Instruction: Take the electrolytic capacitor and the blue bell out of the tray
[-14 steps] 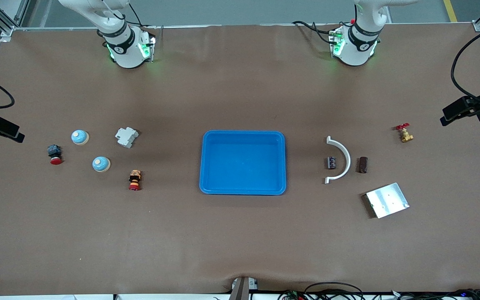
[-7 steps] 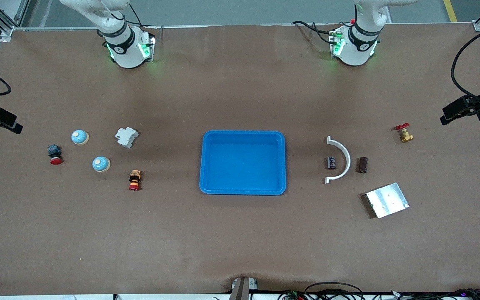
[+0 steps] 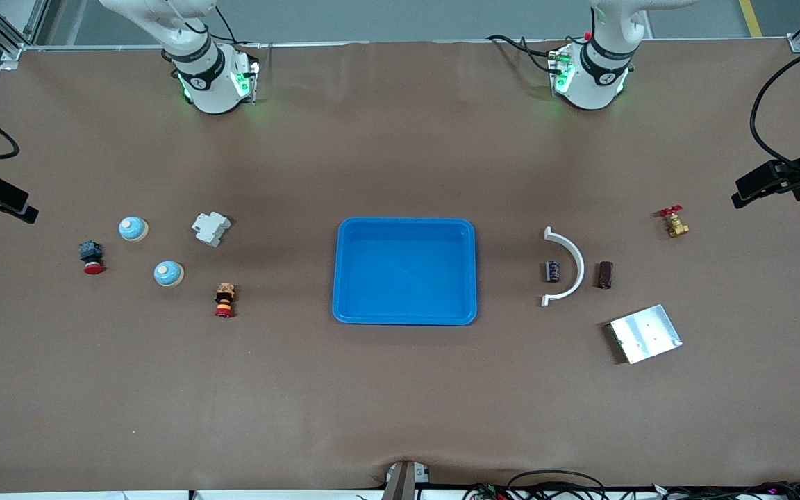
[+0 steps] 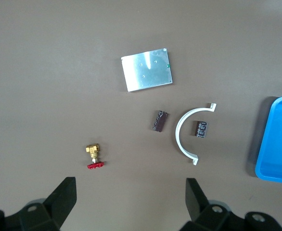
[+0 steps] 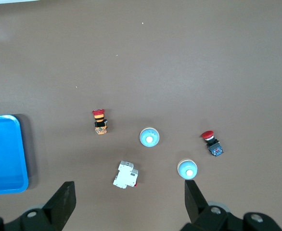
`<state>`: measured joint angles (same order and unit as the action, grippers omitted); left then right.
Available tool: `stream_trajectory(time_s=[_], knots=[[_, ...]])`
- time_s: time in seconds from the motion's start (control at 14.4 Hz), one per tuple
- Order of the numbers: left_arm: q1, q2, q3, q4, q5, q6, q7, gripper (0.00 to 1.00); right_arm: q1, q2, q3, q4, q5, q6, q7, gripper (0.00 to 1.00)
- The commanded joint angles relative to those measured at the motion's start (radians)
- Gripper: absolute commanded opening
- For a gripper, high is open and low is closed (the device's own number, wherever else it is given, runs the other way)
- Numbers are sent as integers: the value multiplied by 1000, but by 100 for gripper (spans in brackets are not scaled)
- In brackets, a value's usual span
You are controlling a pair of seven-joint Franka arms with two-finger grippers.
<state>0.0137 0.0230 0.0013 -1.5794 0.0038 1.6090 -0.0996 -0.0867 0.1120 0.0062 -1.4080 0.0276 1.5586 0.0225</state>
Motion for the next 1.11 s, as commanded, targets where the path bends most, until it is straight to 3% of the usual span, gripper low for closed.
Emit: stream_trajectory(time_s=[0.0,1.04], knots=[[2,-3,-3,1,-14,-11,15,100,-15,-8,18,-5,-24,17,-30,100],[0,-5,-4,2,-13,-11,18,100,-15,-9,18,-3,-20,28,-29,100]])
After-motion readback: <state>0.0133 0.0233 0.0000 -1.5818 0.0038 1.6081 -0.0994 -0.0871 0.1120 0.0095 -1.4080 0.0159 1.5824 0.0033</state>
